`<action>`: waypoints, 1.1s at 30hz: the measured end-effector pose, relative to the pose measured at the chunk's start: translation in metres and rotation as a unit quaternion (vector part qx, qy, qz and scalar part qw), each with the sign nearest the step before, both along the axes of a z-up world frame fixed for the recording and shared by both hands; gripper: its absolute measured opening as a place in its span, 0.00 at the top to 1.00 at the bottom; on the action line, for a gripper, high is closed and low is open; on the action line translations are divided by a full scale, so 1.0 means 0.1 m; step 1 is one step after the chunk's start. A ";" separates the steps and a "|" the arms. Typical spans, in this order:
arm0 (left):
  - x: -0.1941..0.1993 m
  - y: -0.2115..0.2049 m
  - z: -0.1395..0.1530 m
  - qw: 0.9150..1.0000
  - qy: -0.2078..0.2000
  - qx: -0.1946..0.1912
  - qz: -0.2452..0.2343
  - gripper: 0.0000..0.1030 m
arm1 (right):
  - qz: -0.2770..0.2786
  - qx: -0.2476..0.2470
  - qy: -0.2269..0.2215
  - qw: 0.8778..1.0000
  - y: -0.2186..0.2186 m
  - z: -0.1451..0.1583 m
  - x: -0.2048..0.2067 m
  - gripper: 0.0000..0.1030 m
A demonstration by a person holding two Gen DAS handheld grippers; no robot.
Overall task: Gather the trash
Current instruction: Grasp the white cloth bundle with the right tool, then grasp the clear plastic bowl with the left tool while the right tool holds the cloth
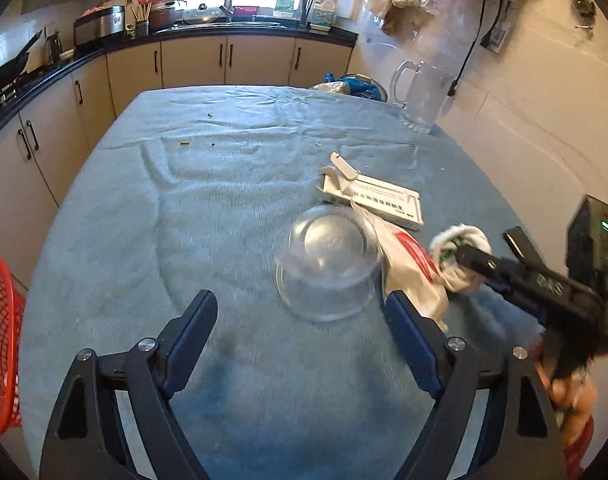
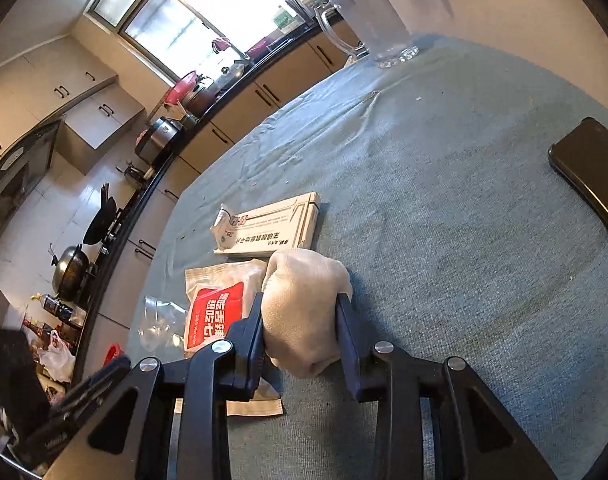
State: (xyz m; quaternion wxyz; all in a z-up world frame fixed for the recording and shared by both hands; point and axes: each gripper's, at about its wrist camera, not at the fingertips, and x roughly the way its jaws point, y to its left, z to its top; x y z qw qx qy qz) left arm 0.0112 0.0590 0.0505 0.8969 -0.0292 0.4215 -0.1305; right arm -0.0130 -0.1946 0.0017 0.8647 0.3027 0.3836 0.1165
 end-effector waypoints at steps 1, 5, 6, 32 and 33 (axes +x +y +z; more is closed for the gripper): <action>0.04 -0.04 0.01 1.000 -0.001 0.001 -0.001 0.17 | 0.000 0.002 0.000 1.000 0.00 0.00 0.00 0.66; 0.17 -0.17 0.03 1.000 -0.014 0.007 -0.015 0.17 | 0.002 0.005 0.001 1.000 -0.01 -0.02 0.01 0.66; 0.21 -0.22 0.02 1.000 -0.018 0.014 -0.020 0.17 | 0.003 0.004 0.001 1.000 0.00 -0.02 0.01 0.66; -0.26 -0.05 0.08 0.996 -0.078 0.030 -0.011 0.33 | 0.047 0.004 -0.074 0.996 0.16 0.23 -0.17 0.66; -0.28 -0.03 0.08 0.996 -0.080 0.030 -0.008 0.33 | 0.052 0.001 -0.086 0.995 0.18 0.26 -0.20 0.66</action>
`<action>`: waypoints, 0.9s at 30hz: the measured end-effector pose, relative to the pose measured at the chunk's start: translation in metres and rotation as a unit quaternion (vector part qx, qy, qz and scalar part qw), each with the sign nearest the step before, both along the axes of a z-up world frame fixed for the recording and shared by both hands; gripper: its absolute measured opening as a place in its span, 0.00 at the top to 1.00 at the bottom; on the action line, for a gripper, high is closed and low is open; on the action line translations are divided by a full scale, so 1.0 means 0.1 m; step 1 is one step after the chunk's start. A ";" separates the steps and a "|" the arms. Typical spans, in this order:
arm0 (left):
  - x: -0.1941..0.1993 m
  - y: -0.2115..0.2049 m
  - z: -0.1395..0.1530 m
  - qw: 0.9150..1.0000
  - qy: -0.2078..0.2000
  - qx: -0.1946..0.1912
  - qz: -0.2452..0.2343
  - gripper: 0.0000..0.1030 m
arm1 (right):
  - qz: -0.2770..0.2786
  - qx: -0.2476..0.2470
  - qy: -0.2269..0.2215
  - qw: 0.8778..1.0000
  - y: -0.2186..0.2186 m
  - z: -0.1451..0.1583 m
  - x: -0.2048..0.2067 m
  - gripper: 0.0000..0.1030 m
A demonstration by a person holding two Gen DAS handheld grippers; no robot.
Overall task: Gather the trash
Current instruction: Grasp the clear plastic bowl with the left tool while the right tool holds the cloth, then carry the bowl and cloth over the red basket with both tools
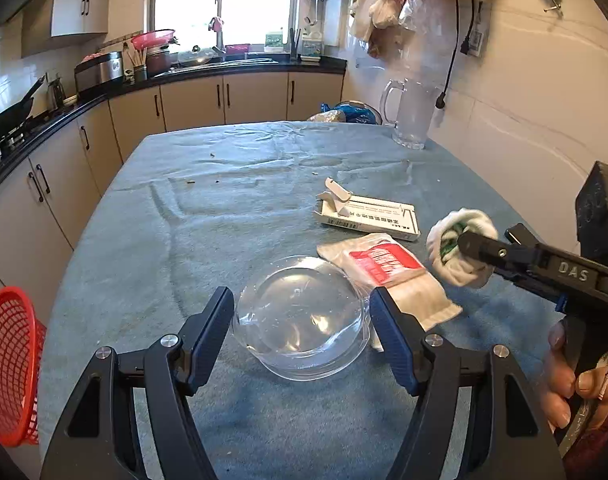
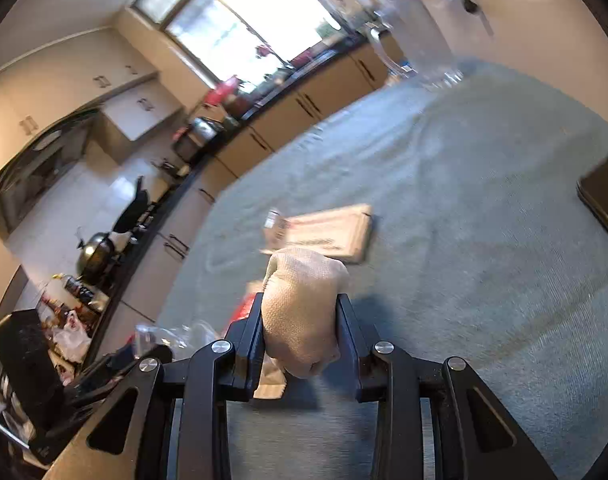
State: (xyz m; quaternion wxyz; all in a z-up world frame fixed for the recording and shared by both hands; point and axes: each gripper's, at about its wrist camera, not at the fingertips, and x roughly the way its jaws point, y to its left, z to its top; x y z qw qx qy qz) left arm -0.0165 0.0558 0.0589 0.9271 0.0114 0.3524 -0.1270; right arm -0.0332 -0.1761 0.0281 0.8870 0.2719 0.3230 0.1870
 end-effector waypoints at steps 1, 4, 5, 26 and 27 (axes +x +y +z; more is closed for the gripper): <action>-0.01 0.00 0.01 1.000 -0.001 0.000 0.001 0.33 | 0.004 -0.004 -0.011 1.000 0.03 0.03 -0.03 0.66; -0.06 0.02 0.01 1.000 -0.006 0.000 0.004 0.33 | 0.015 -0.024 -0.038 0.999 0.13 0.12 -0.09 0.66; -0.07 0.03 0.01 1.000 -0.007 -0.001 0.004 0.33 | 0.020 -0.026 -0.043 0.999 0.16 0.13 -0.11 0.66; -0.18 0.18 -0.01 1.000 -0.009 -0.013 0.023 0.33 | 0.065 -0.040 -0.071 0.995 0.33 0.18 -0.16 0.66; -0.19 0.18 -0.01 1.000 -0.009 -0.015 0.024 0.33 | 0.066 -0.040 -0.072 0.994 0.34 0.18 -0.16 0.66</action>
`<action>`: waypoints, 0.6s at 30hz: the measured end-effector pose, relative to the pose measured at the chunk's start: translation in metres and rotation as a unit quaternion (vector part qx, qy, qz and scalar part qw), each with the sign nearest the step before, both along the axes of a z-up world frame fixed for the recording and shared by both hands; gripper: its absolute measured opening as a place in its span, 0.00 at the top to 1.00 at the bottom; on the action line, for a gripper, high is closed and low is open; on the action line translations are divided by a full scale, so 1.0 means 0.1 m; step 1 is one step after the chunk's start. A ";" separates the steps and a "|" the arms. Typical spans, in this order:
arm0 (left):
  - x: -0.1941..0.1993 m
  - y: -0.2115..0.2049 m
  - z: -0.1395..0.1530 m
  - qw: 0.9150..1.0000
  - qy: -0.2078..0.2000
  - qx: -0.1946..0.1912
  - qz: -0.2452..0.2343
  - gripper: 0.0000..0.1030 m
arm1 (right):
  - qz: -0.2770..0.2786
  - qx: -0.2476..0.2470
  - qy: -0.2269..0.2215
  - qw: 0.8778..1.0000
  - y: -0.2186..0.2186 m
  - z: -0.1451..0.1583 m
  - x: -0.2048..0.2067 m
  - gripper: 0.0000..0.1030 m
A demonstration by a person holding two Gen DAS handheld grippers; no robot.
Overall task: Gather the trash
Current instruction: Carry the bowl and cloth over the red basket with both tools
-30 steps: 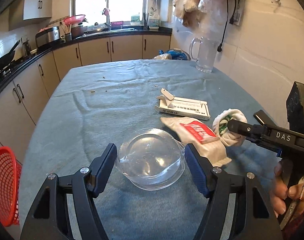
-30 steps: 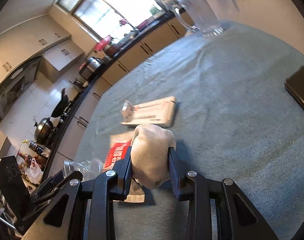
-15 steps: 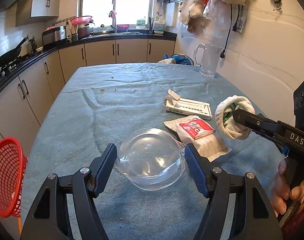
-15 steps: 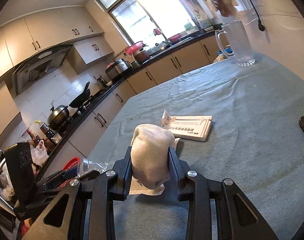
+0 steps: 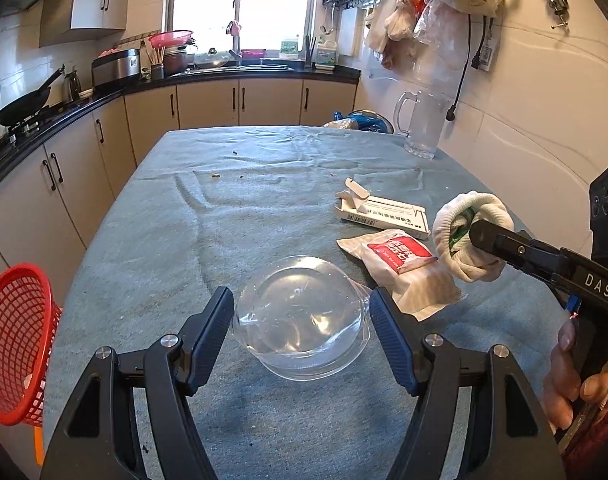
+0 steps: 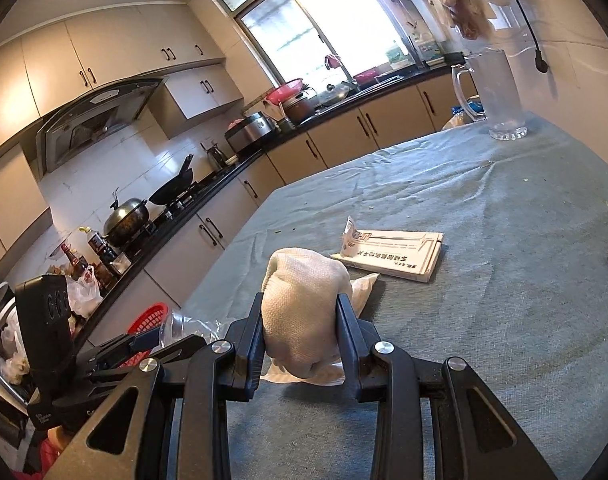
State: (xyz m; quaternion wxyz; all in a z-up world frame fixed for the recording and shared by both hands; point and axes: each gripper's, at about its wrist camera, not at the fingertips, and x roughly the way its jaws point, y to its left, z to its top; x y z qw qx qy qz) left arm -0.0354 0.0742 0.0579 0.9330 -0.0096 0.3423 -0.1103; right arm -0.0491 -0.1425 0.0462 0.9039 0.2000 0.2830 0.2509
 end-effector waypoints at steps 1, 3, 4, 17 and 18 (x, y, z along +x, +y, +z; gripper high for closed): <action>-0.01 0.01 0.00 1.000 0.000 -0.002 0.001 0.33 | 0.001 -0.001 -0.001 1.000 0.01 0.00 0.00 0.66; -0.01 0.03 0.00 1.000 -0.001 -0.005 0.002 0.33 | 0.002 -0.004 -0.002 1.000 0.03 0.00 0.00 0.66; -0.02 0.04 0.00 1.000 -0.001 -0.006 0.003 0.33 | 0.003 -0.006 -0.003 1.000 0.03 0.00 0.00 0.66; -0.12 0.11 0.03 1.000 -0.011 -0.011 0.005 0.33 | 0.001 -0.026 -0.001 1.000 0.11 -0.01 0.00 0.66; -0.14 0.13 0.04 1.000 -0.013 -0.011 0.006 0.33 | 0.000 -0.025 0.000 1.000 0.11 -0.01 0.00 0.66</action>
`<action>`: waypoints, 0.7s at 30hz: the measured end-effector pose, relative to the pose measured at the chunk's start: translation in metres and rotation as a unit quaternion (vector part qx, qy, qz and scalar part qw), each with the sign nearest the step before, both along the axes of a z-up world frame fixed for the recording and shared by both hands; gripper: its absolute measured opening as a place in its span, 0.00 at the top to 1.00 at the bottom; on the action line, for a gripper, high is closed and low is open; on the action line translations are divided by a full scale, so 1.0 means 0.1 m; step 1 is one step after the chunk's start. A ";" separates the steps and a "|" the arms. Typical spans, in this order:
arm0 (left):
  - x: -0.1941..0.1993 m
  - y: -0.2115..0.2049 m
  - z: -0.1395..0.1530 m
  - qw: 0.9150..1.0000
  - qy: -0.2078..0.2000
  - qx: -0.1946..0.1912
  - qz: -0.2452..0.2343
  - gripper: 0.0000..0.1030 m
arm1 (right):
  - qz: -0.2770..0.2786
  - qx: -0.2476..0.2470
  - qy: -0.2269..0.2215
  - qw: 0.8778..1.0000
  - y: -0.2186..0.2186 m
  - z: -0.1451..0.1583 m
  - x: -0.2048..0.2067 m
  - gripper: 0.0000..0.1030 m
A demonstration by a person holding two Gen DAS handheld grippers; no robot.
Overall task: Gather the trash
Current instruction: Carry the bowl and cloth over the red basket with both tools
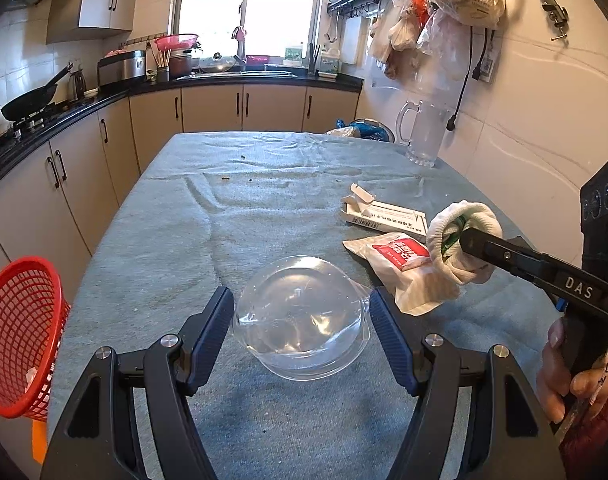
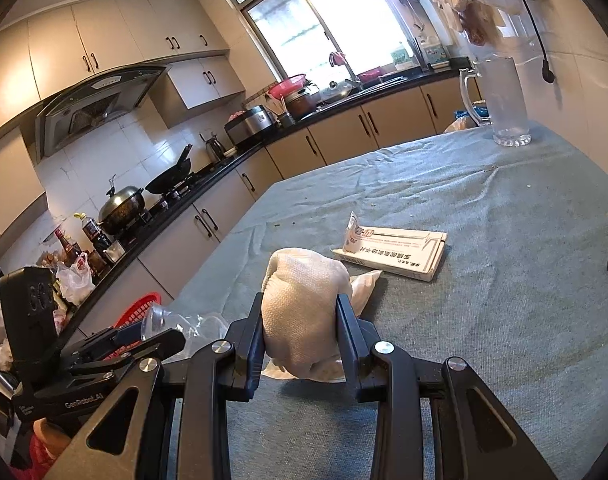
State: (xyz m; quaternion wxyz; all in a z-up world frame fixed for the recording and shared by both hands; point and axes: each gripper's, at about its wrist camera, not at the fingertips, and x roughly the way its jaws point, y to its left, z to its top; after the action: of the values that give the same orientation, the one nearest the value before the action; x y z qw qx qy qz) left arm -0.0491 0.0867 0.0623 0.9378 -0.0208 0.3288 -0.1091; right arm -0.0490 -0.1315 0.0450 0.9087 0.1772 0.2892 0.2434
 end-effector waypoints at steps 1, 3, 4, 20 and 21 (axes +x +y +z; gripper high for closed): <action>-0.02 0.01 0.01 1.000 -0.001 0.000 0.000 0.33 | -0.002 0.000 0.002 1.000 0.01 0.00 -0.01 0.66; -0.05 0.05 0.03 1.000 -0.006 -0.001 0.003 0.33 | -0.005 -0.001 0.003 1.000 0.01 0.00 -0.03 0.66; -0.06 0.06 0.04 1.000 -0.007 -0.002 0.004 0.33 | -0.004 0.000 0.004 1.000 0.01 0.00 -0.04 0.66; -0.26 0.80 0.27 0.996 -0.036 -0.025 0.077 0.32 | 0.060 0.023 0.041 0.997 0.62 0.11 -0.06 0.66; -0.27 0.87 0.27 0.996 -0.038 -0.026 0.082 0.32 | 0.067 0.024 0.044 0.997 0.69 0.12 -0.04 0.66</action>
State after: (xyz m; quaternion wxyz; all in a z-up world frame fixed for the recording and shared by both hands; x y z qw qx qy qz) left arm -0.0764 0.1732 0.0895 0.9546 -0.0680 0.2873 -0.0408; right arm -0.0533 -0.0627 0.0571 0.8724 0.1898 0.3338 0.3024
